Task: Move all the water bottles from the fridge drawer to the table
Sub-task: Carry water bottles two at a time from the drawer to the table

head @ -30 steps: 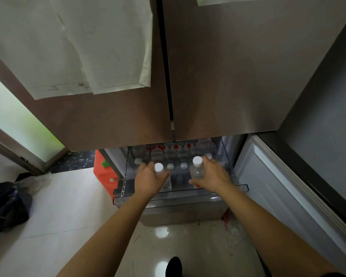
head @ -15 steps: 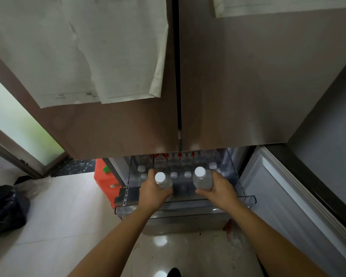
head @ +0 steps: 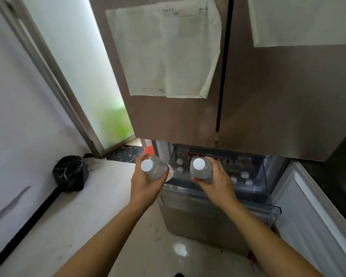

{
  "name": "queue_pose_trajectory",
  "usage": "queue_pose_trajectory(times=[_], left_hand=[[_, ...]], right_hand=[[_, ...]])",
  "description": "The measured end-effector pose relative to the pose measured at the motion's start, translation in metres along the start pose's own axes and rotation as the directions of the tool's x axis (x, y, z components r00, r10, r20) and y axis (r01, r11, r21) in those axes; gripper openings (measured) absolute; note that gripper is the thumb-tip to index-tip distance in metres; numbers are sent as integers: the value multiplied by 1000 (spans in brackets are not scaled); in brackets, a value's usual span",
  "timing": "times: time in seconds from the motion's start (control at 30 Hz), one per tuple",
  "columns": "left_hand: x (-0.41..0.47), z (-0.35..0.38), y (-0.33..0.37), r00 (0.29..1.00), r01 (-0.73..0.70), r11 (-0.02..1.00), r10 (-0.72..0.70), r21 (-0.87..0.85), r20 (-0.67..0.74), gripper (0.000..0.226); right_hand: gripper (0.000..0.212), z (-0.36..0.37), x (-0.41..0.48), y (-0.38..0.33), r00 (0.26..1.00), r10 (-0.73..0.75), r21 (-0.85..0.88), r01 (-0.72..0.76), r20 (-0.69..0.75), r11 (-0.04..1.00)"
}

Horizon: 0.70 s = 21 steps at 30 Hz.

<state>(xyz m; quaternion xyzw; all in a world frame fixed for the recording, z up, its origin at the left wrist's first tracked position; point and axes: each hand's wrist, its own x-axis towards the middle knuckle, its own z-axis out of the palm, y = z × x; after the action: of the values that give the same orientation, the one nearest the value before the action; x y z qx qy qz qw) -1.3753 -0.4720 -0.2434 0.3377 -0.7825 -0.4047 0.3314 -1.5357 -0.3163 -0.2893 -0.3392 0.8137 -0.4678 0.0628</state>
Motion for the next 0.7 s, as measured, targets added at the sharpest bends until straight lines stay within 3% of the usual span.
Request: queue_pose_trajectory(times=[0.33,0.5,0.7], left_hand=[[-46,-196,-45,921,120,982,-54,147,-386,71],[-79,-324,-105,872,187,956,-56,225,-486,65],[-133,-486,-185,820,282,894,-36,348,-572,79]], right_hand=[[76,135,-31,-139,955,-247,159,221,166,962],[77,232,-77,-226,903,-355,179,318,242,931],[91,371,-141,-352,833,-423,220,365,357,905]])
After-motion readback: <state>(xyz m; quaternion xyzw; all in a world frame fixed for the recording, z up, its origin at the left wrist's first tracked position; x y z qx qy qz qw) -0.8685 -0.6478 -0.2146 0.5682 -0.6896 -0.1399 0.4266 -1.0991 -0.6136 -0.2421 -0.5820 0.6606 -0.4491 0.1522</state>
